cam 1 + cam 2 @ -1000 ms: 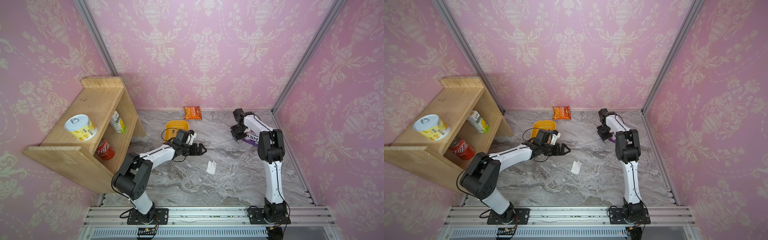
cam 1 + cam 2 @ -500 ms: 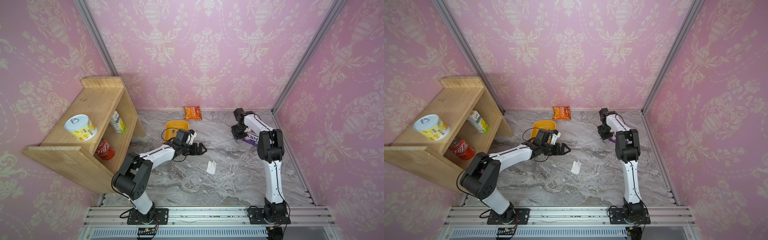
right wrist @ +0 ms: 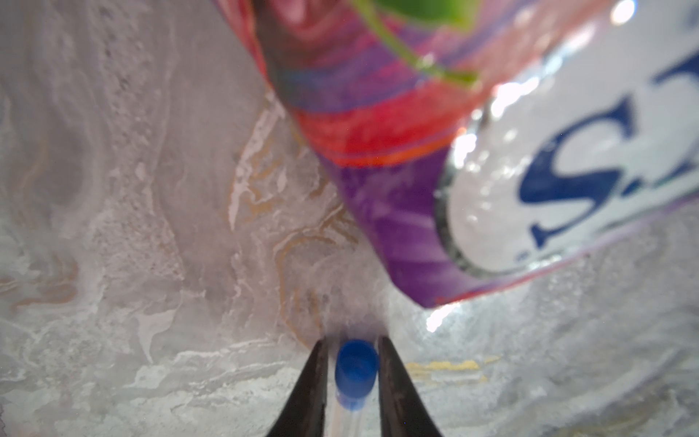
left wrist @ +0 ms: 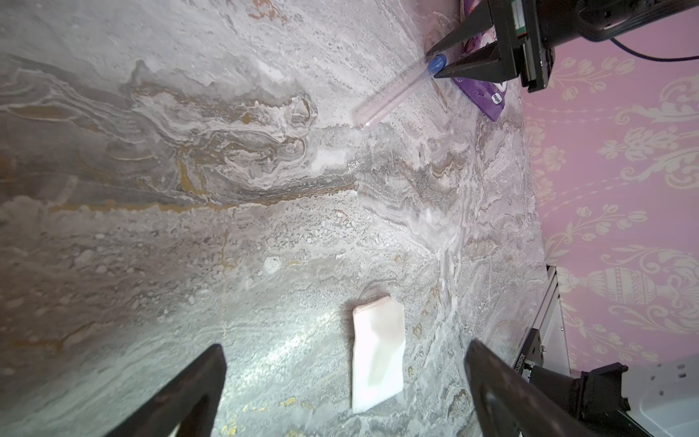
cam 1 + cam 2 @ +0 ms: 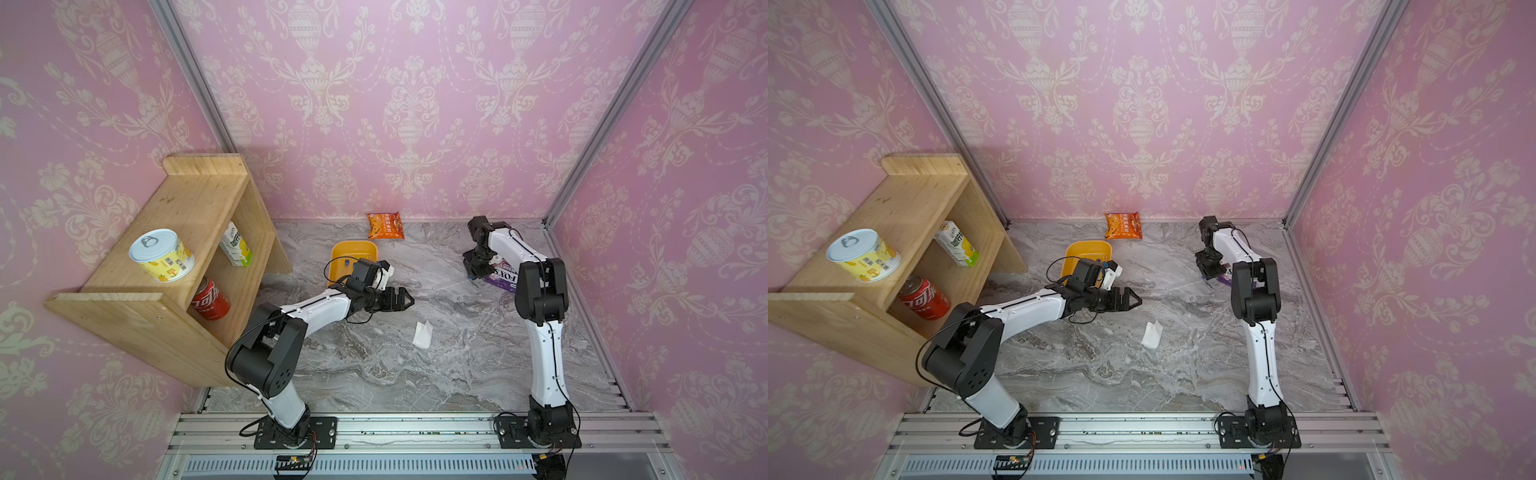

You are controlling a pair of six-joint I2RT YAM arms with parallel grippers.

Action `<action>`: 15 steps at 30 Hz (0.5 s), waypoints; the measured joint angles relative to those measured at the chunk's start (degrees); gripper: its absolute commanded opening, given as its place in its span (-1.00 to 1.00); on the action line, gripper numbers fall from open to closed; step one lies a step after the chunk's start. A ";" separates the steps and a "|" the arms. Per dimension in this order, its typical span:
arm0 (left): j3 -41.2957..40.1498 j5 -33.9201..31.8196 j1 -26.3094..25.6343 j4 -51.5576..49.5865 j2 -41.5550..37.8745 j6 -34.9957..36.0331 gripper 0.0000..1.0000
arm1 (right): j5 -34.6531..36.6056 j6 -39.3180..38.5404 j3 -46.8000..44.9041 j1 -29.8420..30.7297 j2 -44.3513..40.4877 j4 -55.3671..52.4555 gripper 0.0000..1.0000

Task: Wipe the exteriors of test tubes
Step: Pick up the test tube at the center of the board.

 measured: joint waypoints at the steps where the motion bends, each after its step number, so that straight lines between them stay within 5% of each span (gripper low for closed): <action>1: 0.00 0.02 0.00 0.00 0.02 0.00 0.98 | -0.04 0.00 0.00 0.00 0.00 0.00 -0.58; 15: 0.02 0.37 0.00 0.02 0.20 -0.02 0.98 | -0.26 0.00 0.00 0.00 0.07 0.09 -0.67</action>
